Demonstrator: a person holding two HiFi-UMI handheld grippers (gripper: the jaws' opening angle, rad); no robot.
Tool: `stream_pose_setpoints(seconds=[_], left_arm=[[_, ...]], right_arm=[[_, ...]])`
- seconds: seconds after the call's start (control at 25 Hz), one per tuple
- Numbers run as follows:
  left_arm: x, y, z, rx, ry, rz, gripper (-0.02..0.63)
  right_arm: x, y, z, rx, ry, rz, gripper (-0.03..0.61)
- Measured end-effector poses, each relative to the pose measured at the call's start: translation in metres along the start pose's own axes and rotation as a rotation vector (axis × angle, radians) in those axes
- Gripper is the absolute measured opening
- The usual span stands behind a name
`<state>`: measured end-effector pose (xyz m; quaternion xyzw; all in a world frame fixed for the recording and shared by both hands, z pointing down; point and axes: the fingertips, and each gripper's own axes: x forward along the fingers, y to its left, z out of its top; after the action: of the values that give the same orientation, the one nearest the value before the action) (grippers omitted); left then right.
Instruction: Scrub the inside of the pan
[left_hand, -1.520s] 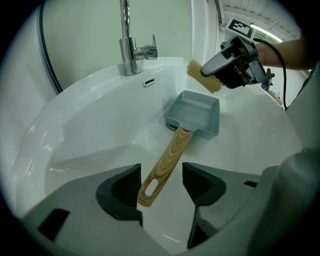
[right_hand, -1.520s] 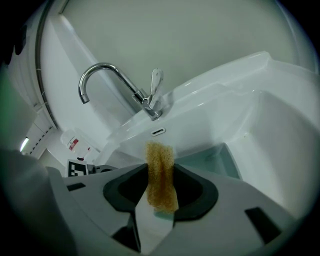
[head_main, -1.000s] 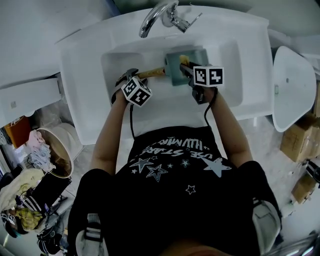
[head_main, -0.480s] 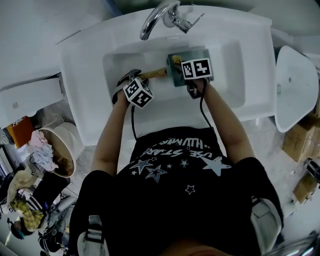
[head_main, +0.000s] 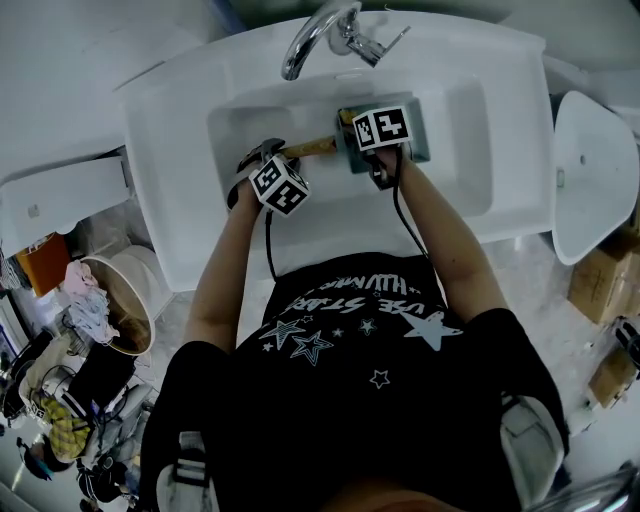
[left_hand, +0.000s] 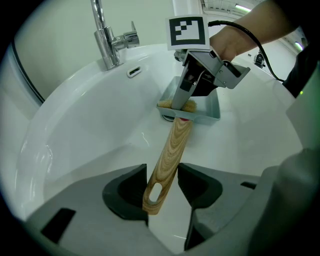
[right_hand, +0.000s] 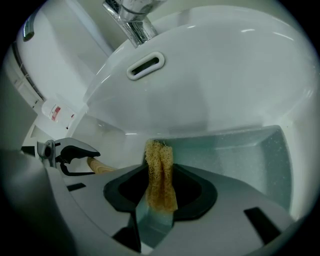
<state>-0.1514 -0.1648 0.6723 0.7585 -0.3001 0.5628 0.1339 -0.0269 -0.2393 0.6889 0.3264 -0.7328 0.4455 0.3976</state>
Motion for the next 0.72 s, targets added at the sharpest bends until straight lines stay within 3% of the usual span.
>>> stream_pose_setpoints(seconds=[0.32,0.72], left_arm=[[0.0,0.0,0.0,0.001,0.0,0.0,0.201],[0.0,0.0,0.001,0.0,0.003,0.003,0.202]], right_arm=[[0.001,-0.002,-0.001,0.022,0.003,0.015,0.147],[-0.02,-0.043,-0.003,0.104,-0.035,-0.081,0.144]])
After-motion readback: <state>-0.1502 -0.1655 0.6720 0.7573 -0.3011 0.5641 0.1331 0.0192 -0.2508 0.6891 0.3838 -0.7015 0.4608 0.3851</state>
